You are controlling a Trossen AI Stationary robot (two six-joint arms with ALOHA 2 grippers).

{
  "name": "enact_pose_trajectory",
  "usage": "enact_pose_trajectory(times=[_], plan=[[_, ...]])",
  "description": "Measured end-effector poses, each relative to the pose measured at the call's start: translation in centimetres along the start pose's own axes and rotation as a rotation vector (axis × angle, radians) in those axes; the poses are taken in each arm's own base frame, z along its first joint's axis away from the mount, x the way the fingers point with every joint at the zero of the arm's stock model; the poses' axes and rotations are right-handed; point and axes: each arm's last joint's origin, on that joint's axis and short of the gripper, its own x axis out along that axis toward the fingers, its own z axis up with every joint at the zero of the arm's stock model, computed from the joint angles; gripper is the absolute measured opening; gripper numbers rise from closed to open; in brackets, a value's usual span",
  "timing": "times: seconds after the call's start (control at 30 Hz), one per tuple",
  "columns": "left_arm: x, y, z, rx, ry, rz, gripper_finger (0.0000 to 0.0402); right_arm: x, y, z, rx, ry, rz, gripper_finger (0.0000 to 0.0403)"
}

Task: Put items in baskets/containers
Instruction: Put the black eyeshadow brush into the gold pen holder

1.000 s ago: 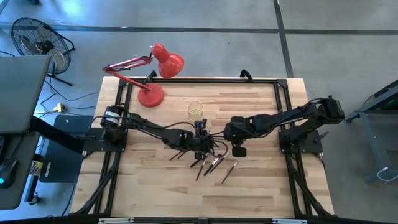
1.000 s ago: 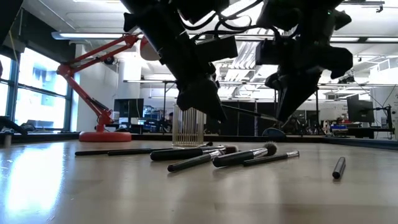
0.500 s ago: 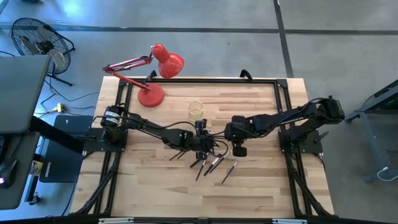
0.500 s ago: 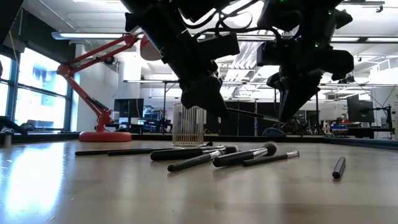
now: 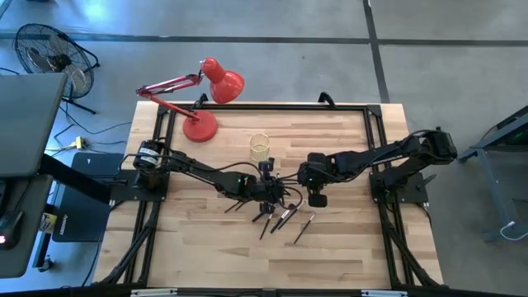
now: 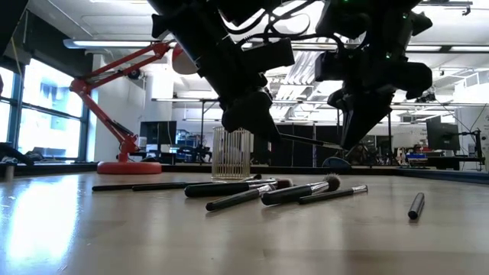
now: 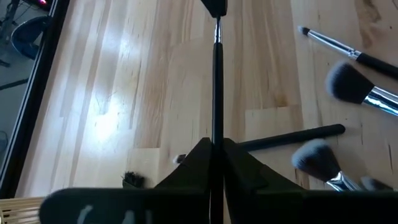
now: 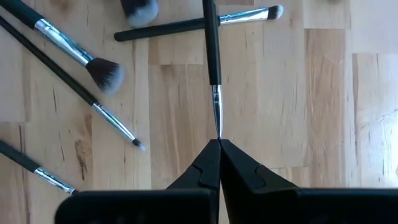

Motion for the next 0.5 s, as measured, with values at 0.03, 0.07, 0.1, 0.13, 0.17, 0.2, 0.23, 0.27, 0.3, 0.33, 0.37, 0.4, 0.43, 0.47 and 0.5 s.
enact_pose_trajectory(times=[0.03, 0.07, 0.1, 0.13, 0.17, 0.2, 0.23, 0.27, 0.3, 0.33, 0.37, 0.4, 0.43, 0.47, 0.5], plan=[[0.0, 0.0, 0.0, 0.001, 0.001, 0.0, 0.0016, 0.0, 0.0, 0.0, 0.011, -0.003, 0.0, 0.0003], [0.0, 0.0, 0.0, 0.001, 0.003, 0.0, 0.0011, 0.0, 0.0, 0.0, 0.025, -0.003, 0.0, 0.0006], [0.0, 0.0, 0.0, 0.002, 0.004, 0.0, 0.001, 0.0, 0.0, 0.0, 0.036, -0.004, 0.001, 0.001], [0.0, 0.0, 0.0, 0.001, 0.004, 0.0, 0.001, 0.0, 0.0, 0.1, 0.041, -0.006, 0.001, 0.0016], [0.0, 0.0, -0.1, 0.001, 0.007, -0.002, 0.001, 0.0, 0.0, 0.1, 0.052, -0.006, 0.003, 0.0023], [0.0, 0.0, -0.1, -0.002, 0.01, -0.01, 0.0012, 0.0, 0.0, 0.0, 0.064, -0.002, 0.004, 0.0031], [0.0, 0.0, -0.2, -0.011, 0.018, -0.02, 0.0014, 0.0, 0.0, -0.1, 0.076, 0.007, 0.005, 0.004], [0.0, -0.1, -0.3, -0.025, 0.027, -0.031, 0.0016, 0.0, -0.1, -0.2, 0.079, 0.018, 0.004, 0.0049], [0.0, -0.1, -0.4, -0.041, 0.036, -0.034, 0.0016, 0.0, -0.1, -0.2, 0.08, 0.027, 0.005, 0.0058], [0.0, -0.1, -0.5, -0.053, 0.046, -0.034, 0.0015, 0.0, 0.0, -0.3, 0.08, 0.033, 0.009, 0.0067], [0.0, -0.1, -0.6, -0.066, 0.054, -0.033, 0.0014, 0.0, 0.0, -0.3, 0.081, 0.038, 0.011, 0.0075], [0.0, -0.1, -0.7, -0.084, 0.061, -0.034, 0.0012, 0.0, 0.0, -0.4, 0.082, 0.045, 0.017, 0.0084], [0.1, 0.0, -0.9, -0.106, 0.066, -0.034, 0.0011, 0.0, 0.0, -0.5, 0.082, 0.052, 0.022, 0.0092], [0.3, -0.1, -1.1, -0.126, 0.071, -0.041, 0.001, 0.0, 0.0, -0.6, 0.083, 0.061, 0.024, 0.0099], [0.4, -0.1, -1.5, -0.148, 0.076, -0.05, 0.001, 0.0, 0.0, -0.6, 0.087, 0.07, 0.022, 0.0106]])
